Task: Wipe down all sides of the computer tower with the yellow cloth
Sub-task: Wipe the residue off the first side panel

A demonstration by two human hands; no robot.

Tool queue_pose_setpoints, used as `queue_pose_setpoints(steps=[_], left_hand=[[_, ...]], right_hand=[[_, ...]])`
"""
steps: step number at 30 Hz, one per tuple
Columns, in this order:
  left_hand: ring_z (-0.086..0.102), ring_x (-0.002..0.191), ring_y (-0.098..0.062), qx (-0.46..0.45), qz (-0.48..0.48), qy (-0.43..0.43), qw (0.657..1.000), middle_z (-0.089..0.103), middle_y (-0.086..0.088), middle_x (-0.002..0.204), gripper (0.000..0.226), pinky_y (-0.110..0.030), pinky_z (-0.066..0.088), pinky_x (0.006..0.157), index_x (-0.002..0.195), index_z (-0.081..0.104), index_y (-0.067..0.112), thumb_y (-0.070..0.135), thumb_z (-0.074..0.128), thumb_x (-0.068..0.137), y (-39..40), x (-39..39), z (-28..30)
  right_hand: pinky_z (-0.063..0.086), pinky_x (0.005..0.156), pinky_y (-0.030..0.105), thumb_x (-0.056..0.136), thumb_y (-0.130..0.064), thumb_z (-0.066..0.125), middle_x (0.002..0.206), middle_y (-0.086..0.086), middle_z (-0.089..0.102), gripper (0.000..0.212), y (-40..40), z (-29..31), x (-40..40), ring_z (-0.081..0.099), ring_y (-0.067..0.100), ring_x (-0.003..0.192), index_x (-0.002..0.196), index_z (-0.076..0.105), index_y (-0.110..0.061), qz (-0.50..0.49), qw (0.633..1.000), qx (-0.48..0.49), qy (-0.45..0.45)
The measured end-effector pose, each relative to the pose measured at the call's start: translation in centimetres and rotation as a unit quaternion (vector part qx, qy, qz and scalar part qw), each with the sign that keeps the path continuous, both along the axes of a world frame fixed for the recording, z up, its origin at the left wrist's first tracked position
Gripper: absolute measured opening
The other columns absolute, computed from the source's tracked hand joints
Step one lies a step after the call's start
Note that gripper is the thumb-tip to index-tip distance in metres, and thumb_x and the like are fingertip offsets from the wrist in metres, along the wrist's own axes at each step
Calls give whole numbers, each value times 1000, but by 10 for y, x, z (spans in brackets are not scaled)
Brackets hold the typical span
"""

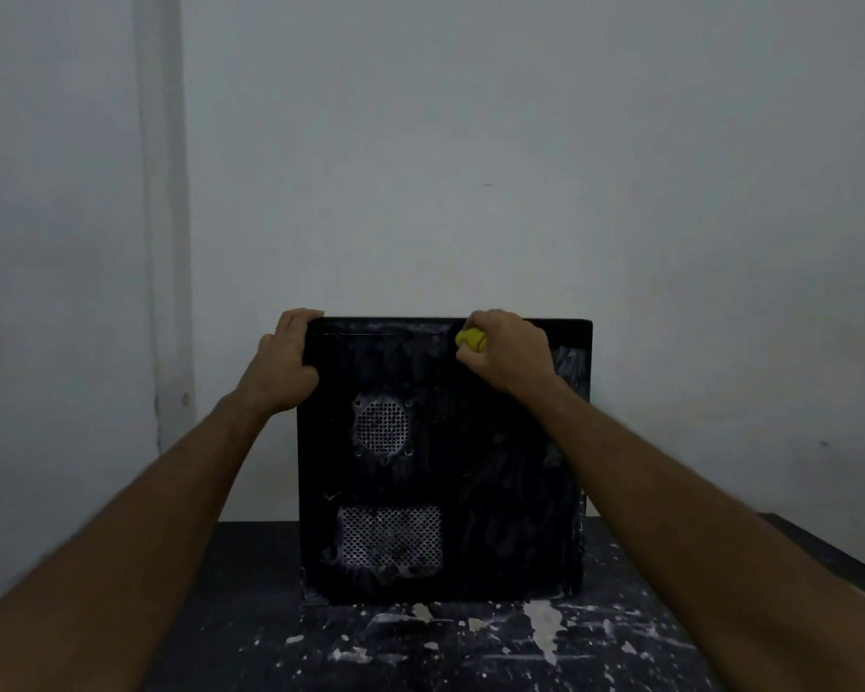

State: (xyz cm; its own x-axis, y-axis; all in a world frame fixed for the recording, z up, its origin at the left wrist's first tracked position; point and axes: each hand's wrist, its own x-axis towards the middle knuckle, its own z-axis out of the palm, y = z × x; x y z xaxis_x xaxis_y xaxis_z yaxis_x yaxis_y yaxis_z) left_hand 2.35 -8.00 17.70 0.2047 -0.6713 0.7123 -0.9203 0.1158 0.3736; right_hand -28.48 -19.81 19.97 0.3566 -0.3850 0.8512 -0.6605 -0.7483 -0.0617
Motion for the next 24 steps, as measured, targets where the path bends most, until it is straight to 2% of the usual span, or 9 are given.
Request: queue_pose_setpoints(steps=[2,5,9,12,16,18,21,24], left_hand=[[49,120,-39,-4,3,-2,1000,36,1,148,81,-54,49,101,149,35,23,-3,57,75,-2,0,-1],[49,119,-39,-8,4,-7,1000,36,0,148,81,-53,48,101,149,35,22,-2,57,75,-2,1,-1],[47,119,-38,-13,5,-2,1000,36,1,147,81,-52,48,99,148,35,22,-4,57,75,-4,-2,-2],[47,119,-37,-13,8,-2,1000,35,1,148,82,-49,47,99,149,35,22,-6,58,75,-3,-2,-2],[46,120,-37,-10,8,3,1000,35,1,148,82,-48,47,98,149,35,22,-7,57,75,-3,-3,-1],[46,121,-37,-10,7,4,1000,35,0,148,82,-48,46,99,149,35,21,-4,57,75,-2,-4,-1],[47,119,-39,-16,1,-3,1000,37,-4,148,81,-48,45,100,149,36,19,5,54,70,1,-5,-1],[46,119,-40,-22,7,-11,1000,37,-5,147,80,-43,41,97,148,37,18,-4,57,74,0,-7,-1]], right_hand=[[49,73,35,86,-40,67,103,1,68,28,0,-6,0,65,27,93,108,68,-24,9,1000,-12,5],[48,75,36,84,-44,69,110,0,69,30,0,-8,-3,66,29,99,109,69,-28,-2,996,-3,84],[49,72,37,85,-42,68,106,1,68,29,-1,-8,-3,66,28,93,108,66,-24,-1,1000,-15,27],[45,70,35,83,-45,68,106,0,68,31,0,-13,1,66,30,96,107,65,-25,-7,996,-16,86],[43,64,34,88,-42,66,103,3,65,31,0,-15,3,64,30,87,108,62,-19,-19,999,-33,33],[41,64,33,89,-43,65,103,2,65,30,1,-19,5,65,30,87,108,63,-20,-8,998,-32,62],[47,68,36,85,-45,67,102,4,66,34,1,-19,4,65,31,87,107,63,-20,-30,997,-17,76],[49,65,37,89,-42,66,103,4,64,32,1,-22,4,64,31,83,110,61,-18,-10,999,-32,41]])
